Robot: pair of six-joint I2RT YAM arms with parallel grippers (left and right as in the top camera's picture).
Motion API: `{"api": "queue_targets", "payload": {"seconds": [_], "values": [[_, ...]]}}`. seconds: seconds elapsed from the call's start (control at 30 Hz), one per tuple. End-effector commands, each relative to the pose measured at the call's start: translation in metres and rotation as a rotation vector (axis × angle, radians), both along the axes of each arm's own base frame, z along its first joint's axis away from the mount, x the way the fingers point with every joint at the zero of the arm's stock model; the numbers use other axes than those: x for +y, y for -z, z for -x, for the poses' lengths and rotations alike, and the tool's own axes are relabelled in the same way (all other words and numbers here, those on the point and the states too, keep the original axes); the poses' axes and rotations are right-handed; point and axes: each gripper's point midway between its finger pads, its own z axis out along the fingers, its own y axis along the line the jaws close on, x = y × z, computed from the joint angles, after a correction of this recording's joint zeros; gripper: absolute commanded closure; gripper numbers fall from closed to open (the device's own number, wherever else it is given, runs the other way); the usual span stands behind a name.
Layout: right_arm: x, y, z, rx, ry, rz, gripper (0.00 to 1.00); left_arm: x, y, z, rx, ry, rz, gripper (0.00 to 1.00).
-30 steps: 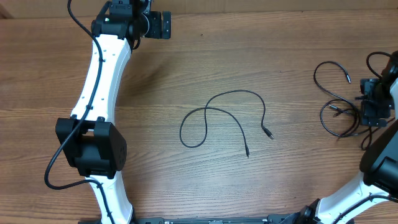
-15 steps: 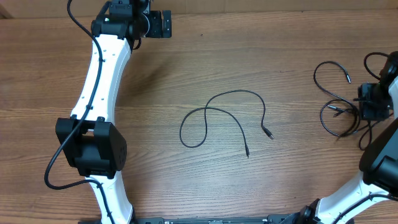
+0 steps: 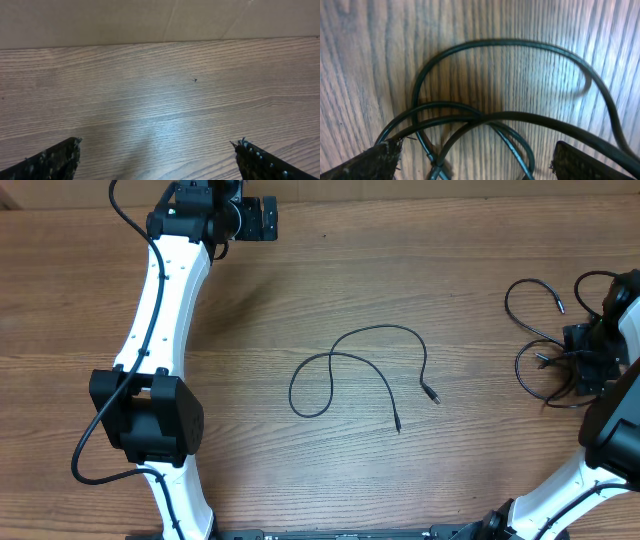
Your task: Untangle cables
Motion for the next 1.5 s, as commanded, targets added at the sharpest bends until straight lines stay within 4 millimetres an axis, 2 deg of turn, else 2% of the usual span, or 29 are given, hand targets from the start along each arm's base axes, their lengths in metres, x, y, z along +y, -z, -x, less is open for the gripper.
{"api": "queue_targets", "payload": {"seconds": [0.0, 0.17, 0.5, 0.73, 0.87, 1.07, 1.27, 1.47], "values": [[-0.005, 0.0, 0.002, 0.038, -0.143, 0.023, 0.02, -0.004, -0.006, -0.003, -0.014, 0.002, 0.021, 0.01], [-0.008, -0.004, -0.006, 0.029, -0.264, 0.023, 0.02, -0.004, -0.006, -0.003, -0.014, 0.002, 0.021, 0.01], [-0.009, -0.006, -0.008, 0.02, -0.256, 0.026, 0.0, -0.005, -0.006, -0.003, -0.013, 0.003, 0.022, 0.0], [-0.009, 0.0, -0.021, -0.039, -0.263, 0.035, 0.0, -0.008, -0.006, -0.003, -0.012, 0.016, 0.035, 0.0], [-0.014, -0.001, -0.031, -0.056, -0.37, 0.06, 0.0, -0.008, -0.007, -0.003, -0.009, 0.005, 0.045, 0.0], [-0.015, -0.001, -0.034, -0.039, -0.523, 0.066, 0.0, -0.008, -0.006, -0.003, -0.007, 0.003, 0.047, 0.0], [0.002, 0.001, -0.043, -0.079, -0.785, -0.012, 0.0, -0.008, -0.006, -0.003, -0.007, 0.003, 0.047, 0.01], [0.007, 0.001, -0.044, -0.081, -0.901, -0.032, 0.0, -0.008, -0.006, -0.002, -0.005, -0.002, 0.053, 0.01]]}}
